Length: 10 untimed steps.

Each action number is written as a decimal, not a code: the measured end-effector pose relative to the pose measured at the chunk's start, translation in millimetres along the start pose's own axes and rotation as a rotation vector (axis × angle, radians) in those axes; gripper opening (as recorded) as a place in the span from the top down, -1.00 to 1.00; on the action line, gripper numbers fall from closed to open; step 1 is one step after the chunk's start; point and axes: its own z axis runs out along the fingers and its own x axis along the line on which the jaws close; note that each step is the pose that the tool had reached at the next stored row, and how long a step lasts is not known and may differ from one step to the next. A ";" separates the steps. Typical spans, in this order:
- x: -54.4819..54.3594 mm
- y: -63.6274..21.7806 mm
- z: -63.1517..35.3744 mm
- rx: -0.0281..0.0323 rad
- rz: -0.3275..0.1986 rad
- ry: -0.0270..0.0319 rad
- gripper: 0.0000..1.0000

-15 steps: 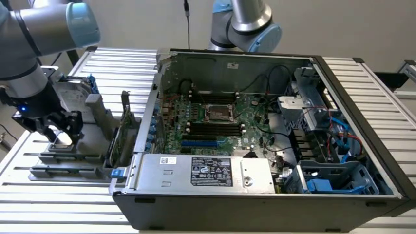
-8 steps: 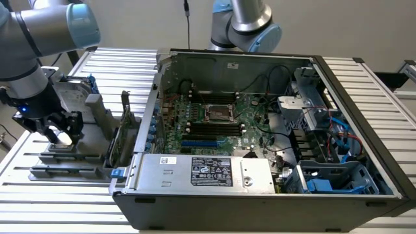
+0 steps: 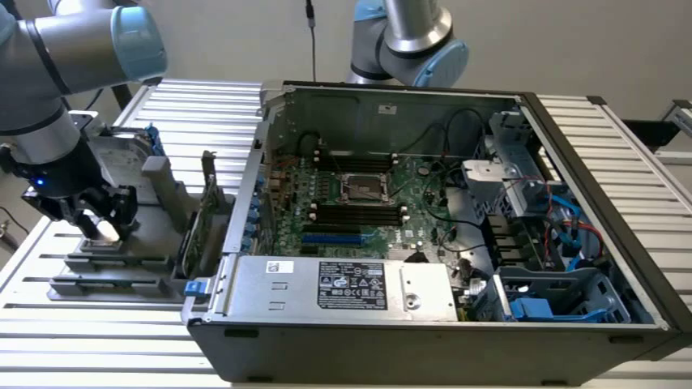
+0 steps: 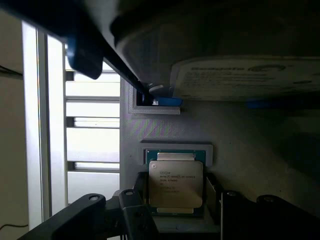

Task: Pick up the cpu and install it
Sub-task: 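Pick up the cpu and move it towards the insertion slot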

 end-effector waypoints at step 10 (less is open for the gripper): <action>0.1 0.1 -2.6 -0.0074 0.000 -0.0001 -0.09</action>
